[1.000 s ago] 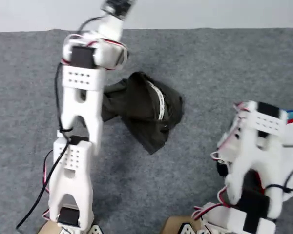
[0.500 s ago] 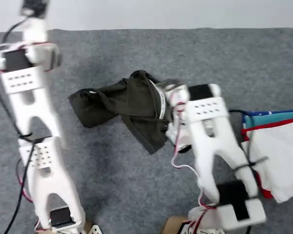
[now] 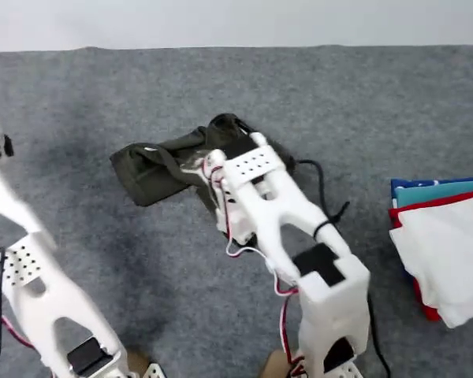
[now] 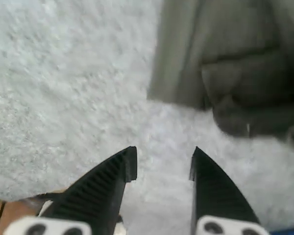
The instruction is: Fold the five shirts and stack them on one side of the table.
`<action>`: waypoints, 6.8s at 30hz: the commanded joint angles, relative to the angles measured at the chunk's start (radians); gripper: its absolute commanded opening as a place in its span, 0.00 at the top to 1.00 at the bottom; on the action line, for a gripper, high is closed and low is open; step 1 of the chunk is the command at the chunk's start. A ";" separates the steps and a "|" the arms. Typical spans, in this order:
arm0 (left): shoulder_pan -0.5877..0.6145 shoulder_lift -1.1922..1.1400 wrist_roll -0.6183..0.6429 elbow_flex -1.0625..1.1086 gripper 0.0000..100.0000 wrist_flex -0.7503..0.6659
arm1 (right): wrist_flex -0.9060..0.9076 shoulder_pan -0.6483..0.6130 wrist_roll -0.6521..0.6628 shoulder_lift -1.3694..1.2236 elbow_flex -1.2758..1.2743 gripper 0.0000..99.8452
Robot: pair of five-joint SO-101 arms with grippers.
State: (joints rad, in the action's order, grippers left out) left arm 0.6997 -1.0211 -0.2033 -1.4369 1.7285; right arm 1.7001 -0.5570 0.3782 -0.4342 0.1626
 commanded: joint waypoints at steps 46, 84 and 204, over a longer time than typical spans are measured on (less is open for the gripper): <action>-0.018 0.034 -0.003 -0.053 0.82 0.025 | 0.093 0.045 0.147 -0.122 0.555 0.99; -0.595 0.514 -0.068 0.776 0.82 0.021 | 0.084 0.529 0.232 0.556 0.773 0.99; -0.649 0.072 -0.143 0.228 1.00 0.023 | -0.251 0.206 0.180 0.545 -0.322 0.91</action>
State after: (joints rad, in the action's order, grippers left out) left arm 0.0399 -0.9551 -0.3491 -1.2037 1.7285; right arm 1.5420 -0.3345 0.5654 0.0844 -0.1166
